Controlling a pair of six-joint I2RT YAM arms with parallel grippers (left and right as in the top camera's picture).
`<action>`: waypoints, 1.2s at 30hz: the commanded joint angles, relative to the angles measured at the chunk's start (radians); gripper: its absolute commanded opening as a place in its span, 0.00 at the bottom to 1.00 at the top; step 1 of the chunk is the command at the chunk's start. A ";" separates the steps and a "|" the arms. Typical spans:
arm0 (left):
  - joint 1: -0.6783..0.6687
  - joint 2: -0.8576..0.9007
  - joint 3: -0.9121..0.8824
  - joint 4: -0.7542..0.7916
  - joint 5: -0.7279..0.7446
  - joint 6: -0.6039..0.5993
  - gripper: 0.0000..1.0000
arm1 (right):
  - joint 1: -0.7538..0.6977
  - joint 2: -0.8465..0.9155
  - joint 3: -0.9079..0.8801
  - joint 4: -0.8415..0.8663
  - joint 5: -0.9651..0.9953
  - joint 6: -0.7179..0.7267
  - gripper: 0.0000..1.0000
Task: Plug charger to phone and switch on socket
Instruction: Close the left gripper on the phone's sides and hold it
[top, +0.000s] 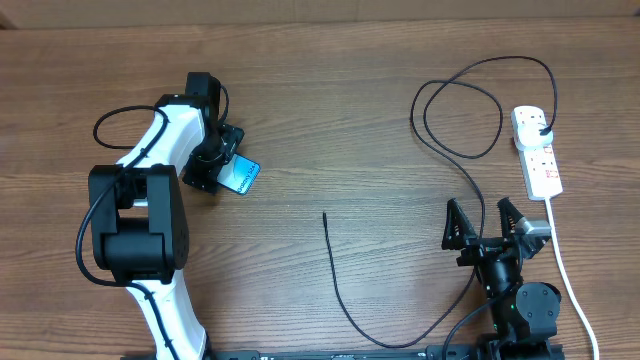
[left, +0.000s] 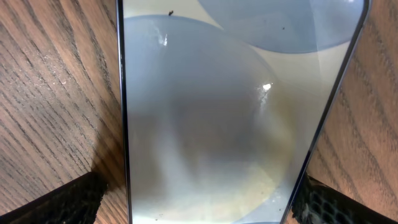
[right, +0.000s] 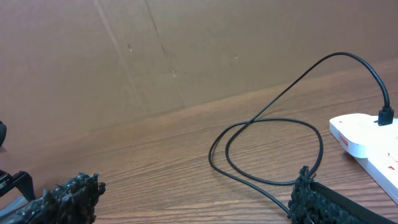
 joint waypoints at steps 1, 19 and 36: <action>0.004 0.011 -0.017 -0.003 -0.032 -0.024 1.00 | 0.004 -0.010 -0.011 0.006 0.009 0.001 1.00; 0.004 0.011 -0.017 -0.007 -0.012 -0.024 0.99 | 0.004 -0.010 -0.011 0.006 0.009 0.001 1.00; 0.004 0.011 -0.039 -0.006 -0.005 -0.024 1.00 | 0.004 -0.010 -0.011 0.006 0.009 0.001 1.00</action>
